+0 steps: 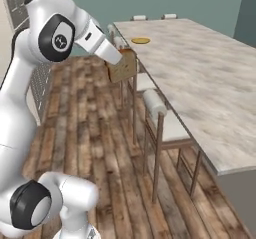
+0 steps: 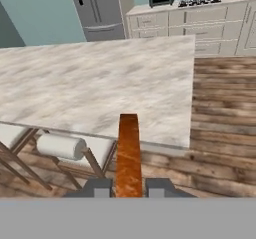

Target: Start the toaster. Once the lever pops up, take the bread to the plate on the dining counter.

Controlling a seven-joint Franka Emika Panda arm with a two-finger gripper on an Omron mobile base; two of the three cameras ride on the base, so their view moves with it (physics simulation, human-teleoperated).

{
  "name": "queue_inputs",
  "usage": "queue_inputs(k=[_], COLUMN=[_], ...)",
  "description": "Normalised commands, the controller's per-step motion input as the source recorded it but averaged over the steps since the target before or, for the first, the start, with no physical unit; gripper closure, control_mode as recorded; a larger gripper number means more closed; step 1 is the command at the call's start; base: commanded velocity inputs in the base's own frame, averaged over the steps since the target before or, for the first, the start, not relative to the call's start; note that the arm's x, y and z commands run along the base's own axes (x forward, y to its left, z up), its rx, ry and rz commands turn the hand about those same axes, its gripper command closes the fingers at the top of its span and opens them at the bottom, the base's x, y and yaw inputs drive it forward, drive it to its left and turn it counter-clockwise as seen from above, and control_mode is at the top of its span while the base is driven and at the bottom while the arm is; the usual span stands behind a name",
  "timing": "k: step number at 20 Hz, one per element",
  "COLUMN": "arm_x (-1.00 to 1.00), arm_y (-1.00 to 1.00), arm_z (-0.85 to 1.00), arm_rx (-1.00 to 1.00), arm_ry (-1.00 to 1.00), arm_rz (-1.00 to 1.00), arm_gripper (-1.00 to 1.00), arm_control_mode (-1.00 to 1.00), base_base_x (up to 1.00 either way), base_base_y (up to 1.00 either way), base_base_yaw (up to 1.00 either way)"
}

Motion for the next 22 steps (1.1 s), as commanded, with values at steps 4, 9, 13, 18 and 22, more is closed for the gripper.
queue_inputs(k=[4, 9, 13, 18, 22], arm_x=[0.00, 0.00, 0.00, 0.00, 0.00], arm_y=[0.00, 0.00, 0.00, 0.00, 0.00], arm_z=[0.00, 0.00, 0.00, 0.00, 0.00], arm_rx=[0.00, 0.00, 0.00, 0.00, 0.00], arm_ry=[0.00, 0.00, 0.00, 0.00, 0.00], arm_rz=[0.00, 0.00, 0.00, 0.00, 0.00], arm_gripper=[1.00, 1.00, 1.00, 1.00, 1.00], arm_control_mode=[1.00, 1.00, 1.00, 1.00, 1.00], base_base_x=[1.00, 1.00, 1.00, 0.92, 0.80], base_base_y=[0.17, 0.21, 0.45, 0.73, 0.79], base_base_yaw=[-0.11, -0.01, -0.03, -0.19, -0.27])
